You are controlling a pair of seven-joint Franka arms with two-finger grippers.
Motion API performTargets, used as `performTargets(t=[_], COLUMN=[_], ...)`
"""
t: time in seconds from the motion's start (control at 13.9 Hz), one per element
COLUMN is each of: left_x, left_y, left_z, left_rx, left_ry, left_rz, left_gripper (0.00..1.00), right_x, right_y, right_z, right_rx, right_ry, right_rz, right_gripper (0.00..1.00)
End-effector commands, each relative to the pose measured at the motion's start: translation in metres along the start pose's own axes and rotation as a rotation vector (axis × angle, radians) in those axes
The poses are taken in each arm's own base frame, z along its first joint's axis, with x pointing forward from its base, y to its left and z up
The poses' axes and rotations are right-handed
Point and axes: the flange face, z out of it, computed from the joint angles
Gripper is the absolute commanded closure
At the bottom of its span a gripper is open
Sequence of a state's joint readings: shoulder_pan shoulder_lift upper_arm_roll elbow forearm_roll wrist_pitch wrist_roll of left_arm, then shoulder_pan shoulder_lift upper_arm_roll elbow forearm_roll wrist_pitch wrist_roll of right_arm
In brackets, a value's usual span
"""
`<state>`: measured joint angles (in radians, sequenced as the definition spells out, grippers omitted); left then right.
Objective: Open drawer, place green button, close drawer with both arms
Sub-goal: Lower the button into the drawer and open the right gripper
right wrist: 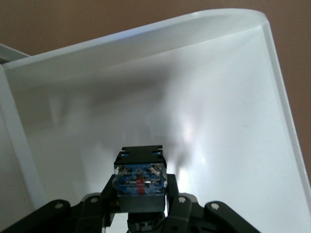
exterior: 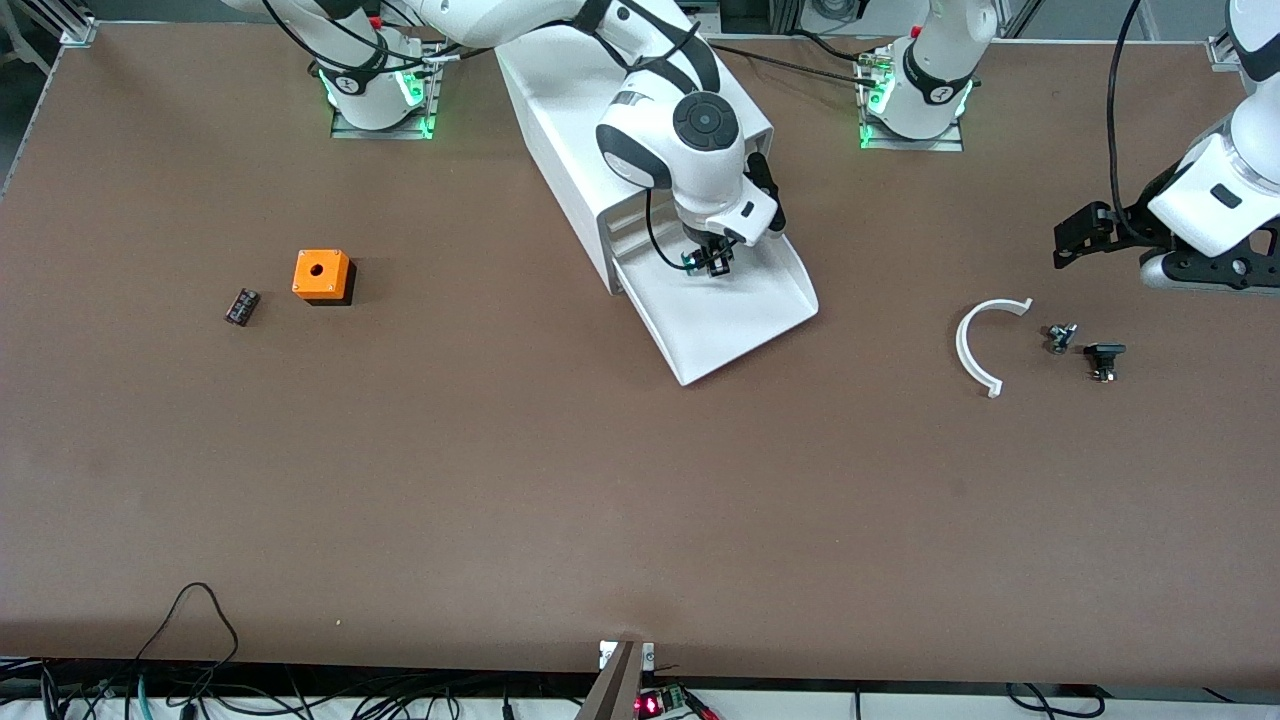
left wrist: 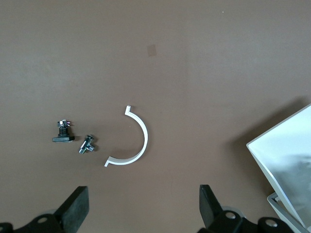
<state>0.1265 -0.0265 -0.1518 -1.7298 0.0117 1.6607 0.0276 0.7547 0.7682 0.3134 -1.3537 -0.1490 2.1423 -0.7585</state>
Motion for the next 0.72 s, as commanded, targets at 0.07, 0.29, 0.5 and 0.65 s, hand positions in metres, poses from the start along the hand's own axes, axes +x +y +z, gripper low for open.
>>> performTargets(t=[0.07, 0.29, 0.5, 0.65], left_x=[0.004, 0.004, 0.004, 0.004], left_y=[-0.001, -0.001, -0.001, 0.000], left_z=[-0.004, -0.004, -0.004, -0.004], left_rx=[0.024, 0.024, 0.024, 0.024], left_ry=[-0.008, -0.008, -0.008, -0.008], left_rz=[-0.002, -0.003, -0.002, 0.000], left_gripper=[0.00, 0.00, 0.00, 0.00], right_x=[0.006, 0.007, 0.008, -0.017], right_y=[-0.002, 0.001, 0.027, 0.052], right_z=[0.022, 0.010, -0.049, -0.094], right_rx=[-0.001, -0.005, -0.032, -0.056], right_ry=[-0.025, -0.016, 0.028, 0.040], right_rz=[-0.021, 0.005, 0.069, 0.123], right_gripper=[0.41, 0.00, 0.00, 0.00])
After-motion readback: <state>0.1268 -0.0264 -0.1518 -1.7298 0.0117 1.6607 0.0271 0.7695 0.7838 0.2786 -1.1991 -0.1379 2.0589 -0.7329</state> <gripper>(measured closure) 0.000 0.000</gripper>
